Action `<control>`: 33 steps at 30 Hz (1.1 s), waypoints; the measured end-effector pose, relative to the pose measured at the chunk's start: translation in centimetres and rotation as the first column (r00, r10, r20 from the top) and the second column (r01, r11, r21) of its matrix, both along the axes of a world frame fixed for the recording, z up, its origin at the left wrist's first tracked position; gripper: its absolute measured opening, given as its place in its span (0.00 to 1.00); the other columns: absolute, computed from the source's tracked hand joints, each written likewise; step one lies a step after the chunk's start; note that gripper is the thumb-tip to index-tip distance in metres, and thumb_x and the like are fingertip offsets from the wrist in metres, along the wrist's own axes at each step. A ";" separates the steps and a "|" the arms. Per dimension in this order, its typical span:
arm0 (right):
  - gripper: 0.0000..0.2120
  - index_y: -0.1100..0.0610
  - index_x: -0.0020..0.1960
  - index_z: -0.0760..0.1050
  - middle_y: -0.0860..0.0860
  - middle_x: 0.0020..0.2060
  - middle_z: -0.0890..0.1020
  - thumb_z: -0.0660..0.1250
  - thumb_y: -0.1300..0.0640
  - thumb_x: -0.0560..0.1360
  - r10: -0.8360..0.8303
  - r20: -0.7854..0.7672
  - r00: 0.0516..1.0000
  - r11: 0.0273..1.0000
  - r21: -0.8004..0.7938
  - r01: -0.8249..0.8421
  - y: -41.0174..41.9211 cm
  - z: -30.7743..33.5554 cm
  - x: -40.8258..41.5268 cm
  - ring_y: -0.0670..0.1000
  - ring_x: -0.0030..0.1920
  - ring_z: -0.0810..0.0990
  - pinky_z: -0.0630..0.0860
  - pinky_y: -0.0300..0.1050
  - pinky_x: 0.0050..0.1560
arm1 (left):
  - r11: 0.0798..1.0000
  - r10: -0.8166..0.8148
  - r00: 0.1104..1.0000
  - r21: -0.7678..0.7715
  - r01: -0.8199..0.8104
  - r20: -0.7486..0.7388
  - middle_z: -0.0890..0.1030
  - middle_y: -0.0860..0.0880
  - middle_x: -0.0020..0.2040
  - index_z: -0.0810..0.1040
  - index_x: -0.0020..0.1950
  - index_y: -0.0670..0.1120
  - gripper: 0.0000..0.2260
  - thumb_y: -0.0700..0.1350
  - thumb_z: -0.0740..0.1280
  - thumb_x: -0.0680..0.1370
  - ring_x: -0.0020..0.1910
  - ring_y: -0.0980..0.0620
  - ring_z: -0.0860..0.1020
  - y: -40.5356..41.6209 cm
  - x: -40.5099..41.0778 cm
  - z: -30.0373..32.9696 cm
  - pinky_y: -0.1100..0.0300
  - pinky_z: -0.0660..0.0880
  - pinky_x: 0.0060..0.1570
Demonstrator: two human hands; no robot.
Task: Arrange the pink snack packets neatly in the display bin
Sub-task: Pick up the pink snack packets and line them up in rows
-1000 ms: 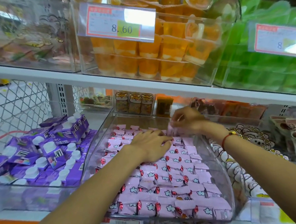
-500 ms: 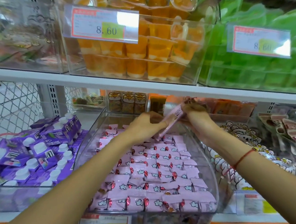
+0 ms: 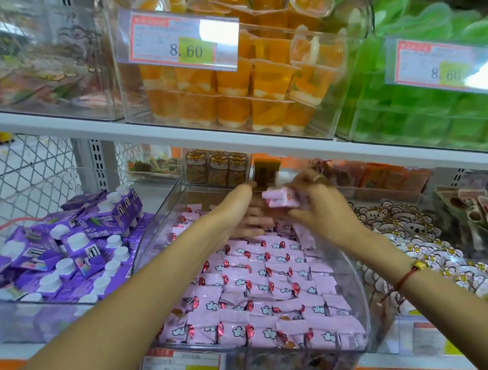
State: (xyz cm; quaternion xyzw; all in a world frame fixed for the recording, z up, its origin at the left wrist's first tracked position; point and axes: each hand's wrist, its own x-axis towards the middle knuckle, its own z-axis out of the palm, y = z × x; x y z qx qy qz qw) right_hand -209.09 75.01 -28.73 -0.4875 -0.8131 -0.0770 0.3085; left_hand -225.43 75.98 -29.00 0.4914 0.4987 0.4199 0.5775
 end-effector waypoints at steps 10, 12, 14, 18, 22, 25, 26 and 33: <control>0.20 0.49 0.51 0.61 0.43 0.42 0.76 0.72 0.60 0.72 0.019 -0.615 0.788 0.959 -0.212 -0.188 1.5 -0.8 0.3 0.37 0.38 0.80 0.72 0.25 0.32 | 0.753 0.215 0.345 0.380 0.537 -0.914 0.69 0.51 0.72 0.71 0.69 0.53 0.18 0.51 0.51 0.83 0.67 0.47 0.69 0.3 -0.8 -4.8 0.52 0.66 0.63; 0.27 0.48 0.53 0.56 0.48 0.43 0.77 0.73 0.60 0.71 -0.031 -0.614 0.789 0.969 -0.211 -0.126 2.5 -0.6 0.3 0.44 0.38 0.80 0.75 0.29 0.30 | 0.753 0.211 0.353 0.381 0.536 -0.912 0.68 0.51 0.72 0.72 0.69 0.52 0.18 0.51 0.50 0.83 0.67 0.47 0.68 0.6 -0.9 -4.9 0.52 0.65 0.62; 0.29 0.47 0.56 0.56 0.48 0.44 0.77 0.75 0.59 0.69 -0.089 -0.525 0.847 0.970 -0.239 -0.047 3.7 -0.5 0.3 0.46 0.38 0.80 0.75 0.31 0.28 | 0.756 0.196 0.353 0.370 0.539 -0.915 0.69 0.50 0.71 0.72 0.68 0.52 0.18 0.51 0.51 0.83 0.67 0.46 0.68 0.6 -0.9 -4.9 0.51 0.65 0.63; 0.26 0.44 0.54 0.62 0.49 0.48 0.77 0.76 0.56 0.67 -0.148 -0.208 0.967 0.958 -0.272 0.088 5.4 -0.5 0.3 0.51 0.44 0.80 0.81 0.48 0.43 | 0.768 0.174 0.371 0.361 0.528 -0.912 0.69 0.50 0.71 0.72 0.69 0.52 0.18 0.51 0.51 0.83 0.68 0.46 0.66 0.5 -1.0 -4.8 0.50 0.65 0.64; 0.25 0.51 0.54 0.68 0.51 0.54 0.74 0.78 0.52 0.64 -0.169 0.032 0.985 0.980 -0.103 0.171 6.5 0.4 -0.4 0.50 0.49 0.75 0.74 0.45 0.47 | 0.774 0.168 0.374 0.356 0.523 -0.912 0.68 0.51 0.72 0.71 0.69 0.53 0.18 0.51 0.52 0.83 0.69 0.46 0.66 0.5 -1.0 -4.7 0.50 0.66 0.64; 0.24 0.54 0.54 0.69 0.51 0.53 0.74 0.78 0.53 0.64 -0.139 0.060 0.988 0.986 -0.084 0.144 6.6 0.5 -1.1 0.49 0.49 0.72 0.71 0.42 0.45 | 0.779 0.161 0.372 0.349 0.521 -0.914 0.68 0.51 0.72 0.71 0.70 0.53 0.18 0.51 0.52 0.83 0.69 0.46 0.65 0.6 -1.0 -4.7 0.49 0.66 0.65; 0.23 0.53 0.53 0.70 0.49 0.52 0.74 0.78 0.54 0.64 -0.123 0.026 0.992 0.988 -0.091 0.125 6.5 0.6 -1.3 0.48 0.48 0.72 0.70 0.39 0.42 | 0.778 0.160 0.373 0.349 0.522 -0.914 0.68 0.51 0.72 0.71 0.70 0.53 0.18 0.51 0.52 0.83 0.69 0.46 0.65 0.6 -1.0 -4.7 0.48 0.66 0.65; 0.09 0.50 0.52 0.81 0.50 0.62 0.70 0.67 0.49 0.75 -0.119 0.472 0.873 0.953 -0.193 0.234 5.3 -0.2 -1.0 0.52 0.61 0.67 0.67 0.47 0.58 | 0.784 0.143 0.386 0.342 0.518 -0.912 0.68 0.51 0.72 0.72 0.69 0.53 0.17 0.51 0.52 0.83 0.69 0.46 0.64 0.5 -1.0 -4.6 0.48 0.65 0.65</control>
